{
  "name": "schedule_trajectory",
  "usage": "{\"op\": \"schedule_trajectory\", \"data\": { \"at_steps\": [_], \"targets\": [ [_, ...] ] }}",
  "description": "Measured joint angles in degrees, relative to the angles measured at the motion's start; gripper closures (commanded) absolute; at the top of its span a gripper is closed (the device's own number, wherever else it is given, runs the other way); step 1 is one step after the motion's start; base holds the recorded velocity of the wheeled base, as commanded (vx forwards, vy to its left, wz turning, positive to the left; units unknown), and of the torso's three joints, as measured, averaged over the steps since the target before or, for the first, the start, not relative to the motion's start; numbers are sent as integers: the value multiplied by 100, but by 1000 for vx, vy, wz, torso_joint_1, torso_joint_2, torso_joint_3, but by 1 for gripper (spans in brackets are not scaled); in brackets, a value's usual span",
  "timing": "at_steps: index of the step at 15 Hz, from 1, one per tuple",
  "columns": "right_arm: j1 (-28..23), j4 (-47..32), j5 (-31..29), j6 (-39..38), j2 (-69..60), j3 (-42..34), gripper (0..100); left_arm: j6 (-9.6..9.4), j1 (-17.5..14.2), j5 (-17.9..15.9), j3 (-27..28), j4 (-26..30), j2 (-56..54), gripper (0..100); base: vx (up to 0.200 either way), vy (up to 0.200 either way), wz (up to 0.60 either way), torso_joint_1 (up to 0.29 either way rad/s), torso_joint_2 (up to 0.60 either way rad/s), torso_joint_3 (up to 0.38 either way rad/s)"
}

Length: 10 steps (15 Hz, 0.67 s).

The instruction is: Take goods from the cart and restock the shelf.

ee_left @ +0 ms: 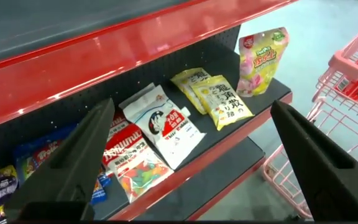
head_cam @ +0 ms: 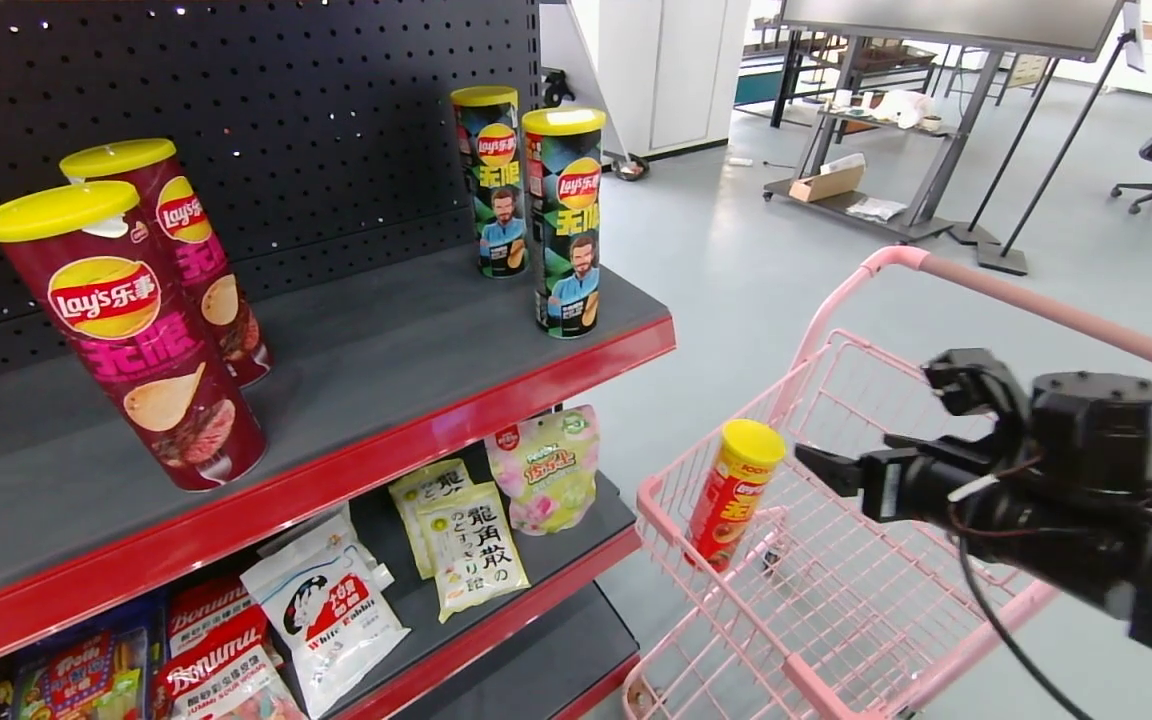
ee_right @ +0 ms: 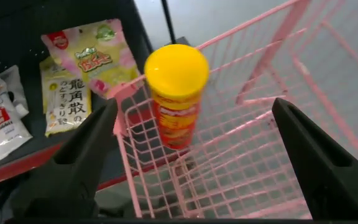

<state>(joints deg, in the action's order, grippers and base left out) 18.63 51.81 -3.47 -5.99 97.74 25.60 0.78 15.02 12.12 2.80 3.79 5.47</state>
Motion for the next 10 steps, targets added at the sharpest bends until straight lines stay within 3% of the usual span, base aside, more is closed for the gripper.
{"op": "schedule_trajectory", "data": {
  "at_steps": [2,5,10],
  "targets": [
    [343,585,72,-110,929,221,0,-100,0,-9,2,-5,0,0,0,0,0,0,0,0],
    [592,630,2,-345,1499,257,0,-105,-6,-9,2,-5,0,0,0,0,0,0,0,0],
    [551,1163,-99,-354,2066,251,0,-102,-6,-5,2,-5,0,0,0,0,0,0,0,0]
  ]
}}
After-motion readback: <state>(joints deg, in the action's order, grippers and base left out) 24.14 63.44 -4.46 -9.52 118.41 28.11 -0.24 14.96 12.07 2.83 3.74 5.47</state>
